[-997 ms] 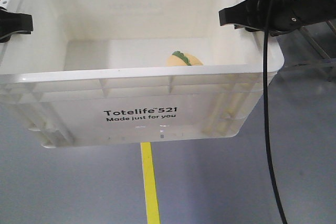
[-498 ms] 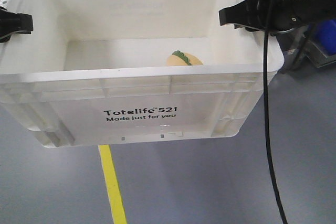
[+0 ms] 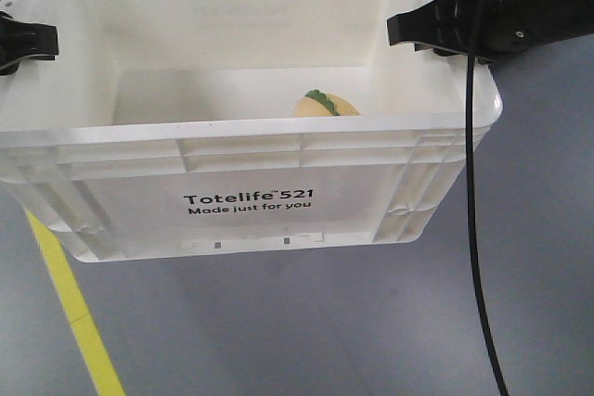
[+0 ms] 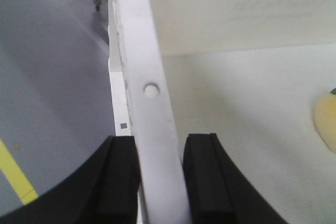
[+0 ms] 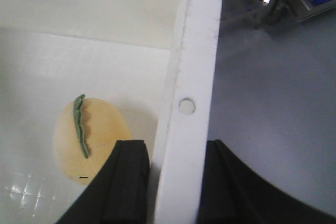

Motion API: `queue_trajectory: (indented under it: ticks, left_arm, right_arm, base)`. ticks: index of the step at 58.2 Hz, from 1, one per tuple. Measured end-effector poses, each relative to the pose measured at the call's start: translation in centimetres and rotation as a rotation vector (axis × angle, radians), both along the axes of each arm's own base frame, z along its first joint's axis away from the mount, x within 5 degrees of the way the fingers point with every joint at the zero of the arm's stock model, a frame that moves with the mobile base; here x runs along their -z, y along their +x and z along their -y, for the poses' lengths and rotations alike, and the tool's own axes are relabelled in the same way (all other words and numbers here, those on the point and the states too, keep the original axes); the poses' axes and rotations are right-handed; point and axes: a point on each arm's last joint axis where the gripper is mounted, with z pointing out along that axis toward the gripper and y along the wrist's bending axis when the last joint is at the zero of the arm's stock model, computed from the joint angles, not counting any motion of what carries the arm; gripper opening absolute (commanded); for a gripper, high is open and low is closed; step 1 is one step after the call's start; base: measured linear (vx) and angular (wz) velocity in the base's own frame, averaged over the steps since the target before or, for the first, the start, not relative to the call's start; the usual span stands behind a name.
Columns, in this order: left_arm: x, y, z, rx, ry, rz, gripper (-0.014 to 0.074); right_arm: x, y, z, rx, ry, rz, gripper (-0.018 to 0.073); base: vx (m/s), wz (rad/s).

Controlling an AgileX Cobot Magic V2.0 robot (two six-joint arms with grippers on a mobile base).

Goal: Place moving items into box and shelve
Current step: 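Hold the tote level with both grippers while turning along the blue-bin rack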

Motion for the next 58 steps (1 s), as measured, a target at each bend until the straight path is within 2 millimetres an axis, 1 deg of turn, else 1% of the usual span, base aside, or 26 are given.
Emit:
queue_trajectory:
  ticks: [58]
  left_arm:
    - [0.0,0.0,0.01,0.0,-0.001,0.0,0.0056]
  right_arm:
    - [0.0,0.0,0.01,0.0,-0.001,0.0,0.011]
  base:
    - [0.16,-0.61]
